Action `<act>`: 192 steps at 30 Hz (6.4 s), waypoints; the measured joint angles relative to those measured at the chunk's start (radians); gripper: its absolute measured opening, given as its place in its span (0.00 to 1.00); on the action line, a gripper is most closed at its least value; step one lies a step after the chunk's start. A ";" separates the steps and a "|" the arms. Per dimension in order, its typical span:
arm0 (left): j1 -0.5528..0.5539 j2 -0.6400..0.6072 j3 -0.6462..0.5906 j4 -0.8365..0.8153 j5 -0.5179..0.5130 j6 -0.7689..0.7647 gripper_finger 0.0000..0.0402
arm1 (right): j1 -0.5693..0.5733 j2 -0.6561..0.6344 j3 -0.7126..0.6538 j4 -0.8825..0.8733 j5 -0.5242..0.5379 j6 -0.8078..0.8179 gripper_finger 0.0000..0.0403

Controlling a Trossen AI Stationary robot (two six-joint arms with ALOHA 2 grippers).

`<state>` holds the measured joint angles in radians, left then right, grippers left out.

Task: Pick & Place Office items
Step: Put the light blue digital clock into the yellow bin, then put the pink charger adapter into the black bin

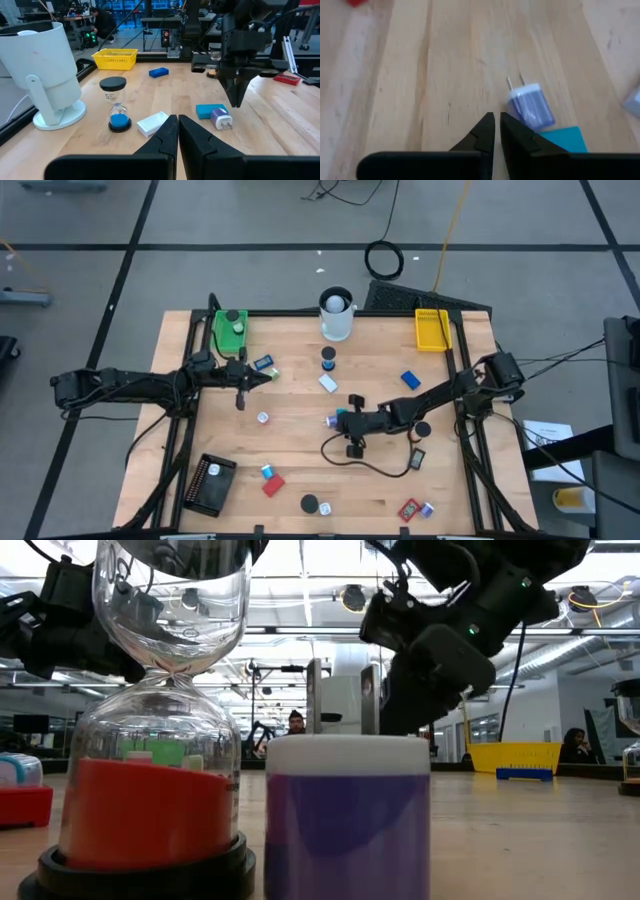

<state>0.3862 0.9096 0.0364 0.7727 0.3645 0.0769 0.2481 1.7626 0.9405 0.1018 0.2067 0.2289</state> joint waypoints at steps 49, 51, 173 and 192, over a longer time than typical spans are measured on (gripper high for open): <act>-0.008 0.000 0.000 -0.012 -0.001 -0.003 0.05 | -0.079 -0.052 -0.006 -0.277 0.296 0.484 0.72; -0.008 0.000 0.000 -0.012 0.000 -0.003 0.05 | -0.094 -0.026 -0.006 -0.275 0.291 0.485 0.73; -0.140 0.000 0.064 -0.130 -0.226 -0.044 0.05 | -0.697 -0.799 -0.481 0.183 0.053 -0.082 0.01; -0.449 0.000 0.414 -0.863 -0.450 -0.141 0.33 | -0.357 -0.735 -0.534 0.419 0.186 -0.204 0.00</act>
<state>-0.0623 0.9096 0.4500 -0.0902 -0.0856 -0.0637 -0.1093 1.0281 0.4065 0.5208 0.3927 0.0253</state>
